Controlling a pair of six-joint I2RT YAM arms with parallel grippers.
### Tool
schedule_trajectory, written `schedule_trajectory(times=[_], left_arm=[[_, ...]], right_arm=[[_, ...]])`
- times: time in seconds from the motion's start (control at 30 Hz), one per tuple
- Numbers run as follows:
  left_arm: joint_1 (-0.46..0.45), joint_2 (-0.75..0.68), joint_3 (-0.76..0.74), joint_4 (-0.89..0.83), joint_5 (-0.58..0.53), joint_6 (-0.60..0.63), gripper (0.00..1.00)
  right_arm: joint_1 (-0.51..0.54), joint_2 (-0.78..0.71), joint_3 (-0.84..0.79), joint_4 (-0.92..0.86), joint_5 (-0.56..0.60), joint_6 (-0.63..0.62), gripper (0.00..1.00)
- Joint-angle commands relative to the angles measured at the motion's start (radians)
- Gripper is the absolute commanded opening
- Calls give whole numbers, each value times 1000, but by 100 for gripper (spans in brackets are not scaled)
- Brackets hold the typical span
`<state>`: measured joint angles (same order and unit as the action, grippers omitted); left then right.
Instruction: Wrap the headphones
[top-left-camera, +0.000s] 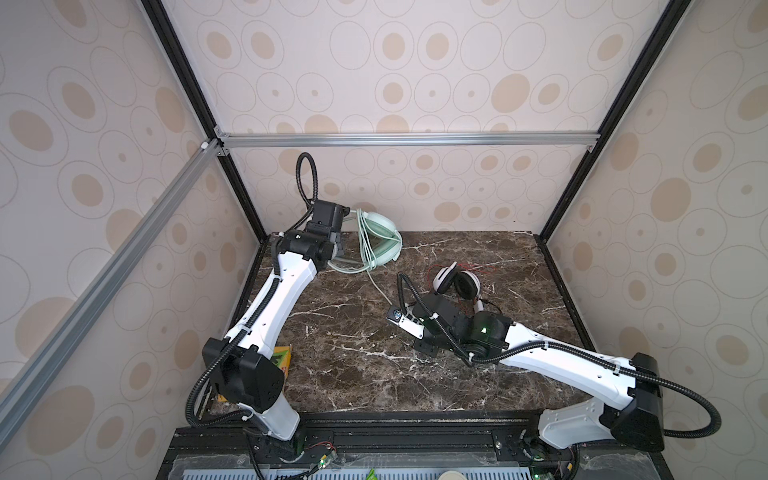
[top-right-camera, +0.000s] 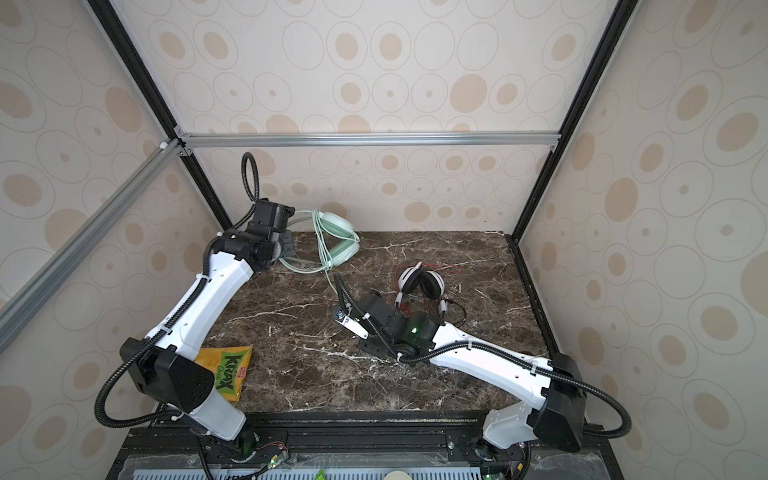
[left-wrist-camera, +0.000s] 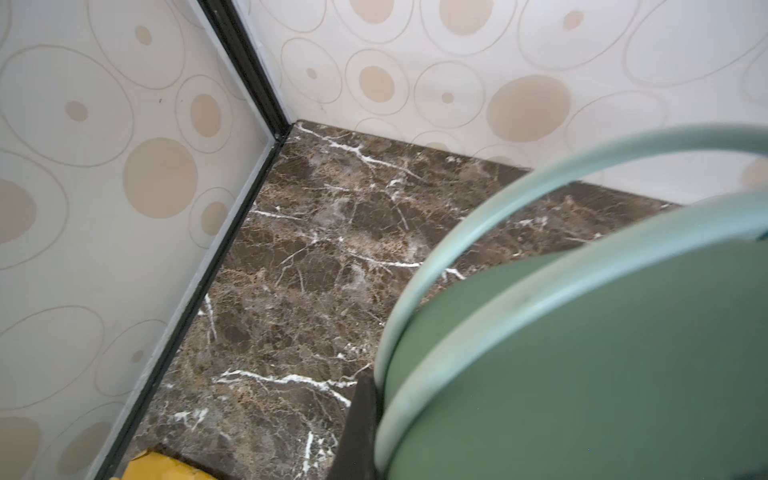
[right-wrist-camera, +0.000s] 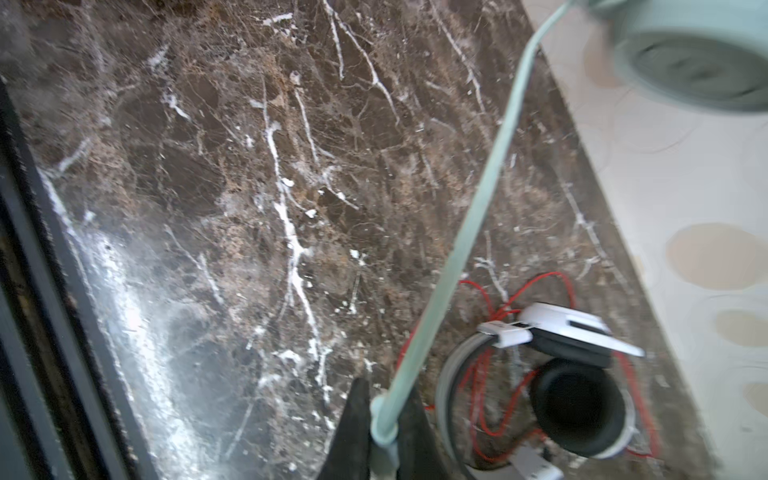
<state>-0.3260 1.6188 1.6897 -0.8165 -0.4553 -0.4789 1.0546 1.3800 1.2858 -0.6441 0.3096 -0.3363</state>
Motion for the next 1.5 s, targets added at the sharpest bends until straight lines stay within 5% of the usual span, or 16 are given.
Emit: schedule_trajectory(times=[0.0, 0.27, 0.43, 0.73, 1.03, 1.47], left_arm=[[-41, -76, -59, 106, -90, 39, 0], [-143, -182, -269, 210, 41, 277, 0], [-209, -221, -356, 218, 151, 385, 0], [-323, -232, -409, 157, 186, 470, 0], [-382, -284, -443, 144, 233, 520, 0], [-390, -337, -473, 155, 379, 567, 0]], right_arm=[[14, 26, 109, -161, 142, -145, 0], [0, 113, 248, -198, 166, -330, 0], [-58, 159, 306, -185, 108, -355, 0], [-171, 187, 329, -162, -31, -349, 0], [-305, 66, 68, 49, -301, -394, 0], [-373, 34, -146, 357, -330, -366, 3]])
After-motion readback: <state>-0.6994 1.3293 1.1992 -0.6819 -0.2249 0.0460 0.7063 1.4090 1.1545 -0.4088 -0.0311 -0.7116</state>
